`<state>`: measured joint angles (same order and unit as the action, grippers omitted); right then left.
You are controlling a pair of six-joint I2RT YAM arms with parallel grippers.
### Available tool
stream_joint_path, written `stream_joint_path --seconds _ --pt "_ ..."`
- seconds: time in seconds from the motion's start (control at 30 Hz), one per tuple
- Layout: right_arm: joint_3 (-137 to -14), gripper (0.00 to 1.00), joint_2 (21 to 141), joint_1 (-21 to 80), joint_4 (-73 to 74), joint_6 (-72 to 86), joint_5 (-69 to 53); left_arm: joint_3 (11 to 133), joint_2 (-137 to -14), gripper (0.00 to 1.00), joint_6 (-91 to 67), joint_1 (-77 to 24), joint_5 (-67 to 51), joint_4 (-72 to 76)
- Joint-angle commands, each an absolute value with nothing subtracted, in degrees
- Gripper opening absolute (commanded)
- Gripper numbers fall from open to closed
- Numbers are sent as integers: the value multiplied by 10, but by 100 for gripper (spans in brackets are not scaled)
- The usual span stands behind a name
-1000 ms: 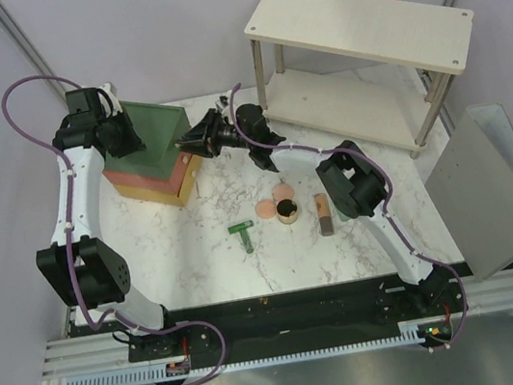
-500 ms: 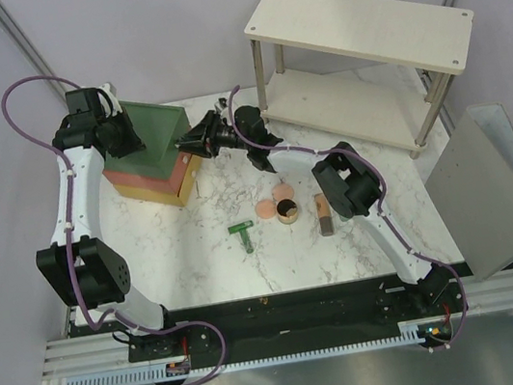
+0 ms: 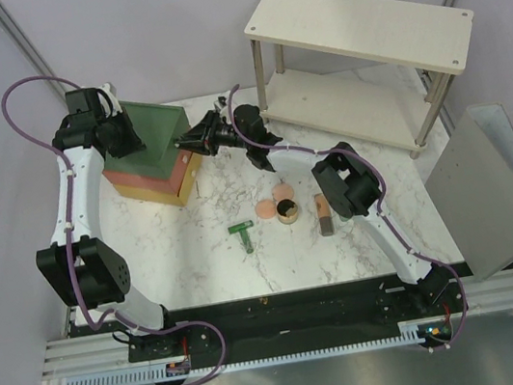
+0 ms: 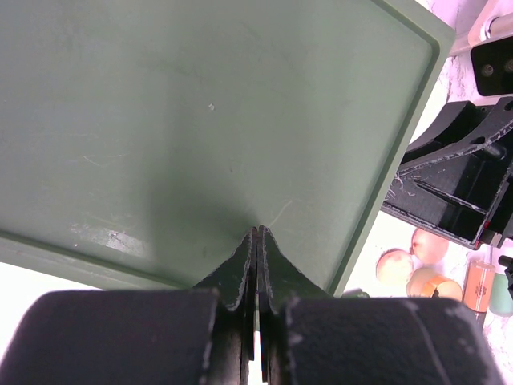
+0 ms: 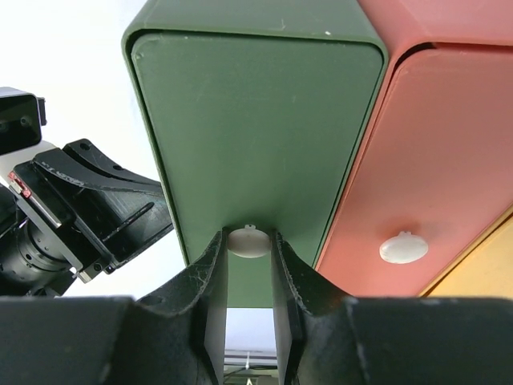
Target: Organize the makeup
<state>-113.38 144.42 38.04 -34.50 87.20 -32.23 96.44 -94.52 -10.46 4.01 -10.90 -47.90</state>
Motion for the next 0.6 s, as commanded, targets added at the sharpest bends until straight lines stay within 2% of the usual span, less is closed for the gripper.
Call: stream_joint_path --seconds 0.0,0.57 --pt "-1158 0 1454 381 -345 865 -313 962 -952 2 -113 40 -118 -494" --pt "-908 0 1277 325 -355 773 -354 962 -966 2 -114 40 -122 -493"
